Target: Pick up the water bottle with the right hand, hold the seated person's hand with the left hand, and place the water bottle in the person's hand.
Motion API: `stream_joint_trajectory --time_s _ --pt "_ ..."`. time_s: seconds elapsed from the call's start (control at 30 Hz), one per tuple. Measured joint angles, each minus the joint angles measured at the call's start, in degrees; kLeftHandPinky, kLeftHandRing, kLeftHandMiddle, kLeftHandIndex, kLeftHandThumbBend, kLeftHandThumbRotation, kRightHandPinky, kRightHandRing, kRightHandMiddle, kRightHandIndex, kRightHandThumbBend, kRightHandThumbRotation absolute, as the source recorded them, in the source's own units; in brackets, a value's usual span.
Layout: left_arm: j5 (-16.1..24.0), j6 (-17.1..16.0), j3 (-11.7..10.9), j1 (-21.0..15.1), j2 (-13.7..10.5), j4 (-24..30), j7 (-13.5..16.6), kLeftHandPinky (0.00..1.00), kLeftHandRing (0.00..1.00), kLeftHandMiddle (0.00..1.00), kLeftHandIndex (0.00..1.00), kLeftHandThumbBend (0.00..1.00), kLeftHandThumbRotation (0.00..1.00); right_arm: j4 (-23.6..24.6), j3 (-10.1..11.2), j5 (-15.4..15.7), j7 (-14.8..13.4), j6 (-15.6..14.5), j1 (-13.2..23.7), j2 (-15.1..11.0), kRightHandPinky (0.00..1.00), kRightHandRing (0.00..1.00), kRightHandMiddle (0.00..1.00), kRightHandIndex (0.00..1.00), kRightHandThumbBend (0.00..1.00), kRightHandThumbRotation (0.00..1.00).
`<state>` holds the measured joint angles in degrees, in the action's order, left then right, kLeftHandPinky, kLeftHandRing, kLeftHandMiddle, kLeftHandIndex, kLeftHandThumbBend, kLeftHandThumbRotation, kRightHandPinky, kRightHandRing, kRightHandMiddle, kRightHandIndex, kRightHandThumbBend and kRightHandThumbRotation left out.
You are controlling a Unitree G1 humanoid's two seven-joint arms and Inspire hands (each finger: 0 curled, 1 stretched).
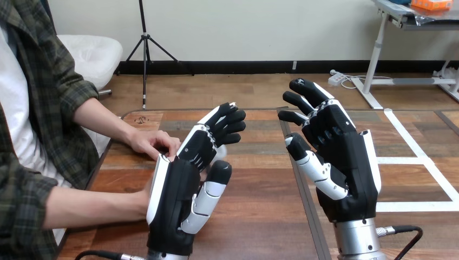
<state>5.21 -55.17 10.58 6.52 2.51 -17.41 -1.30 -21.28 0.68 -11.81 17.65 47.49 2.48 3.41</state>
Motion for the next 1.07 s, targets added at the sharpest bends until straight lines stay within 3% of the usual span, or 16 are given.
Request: stream_joint_trajectory --time_s 1.07 --pt "1.31 -0.63 0.26 0.18 0.03 0.01 0.53 0.7 0.76 0.79 0.82 0.59 0.93 0.06 0.03 2.61 -3.83 0.0 -0.17 -0.01 0.72 0.83 0.84 0.77 0.66 0.43"
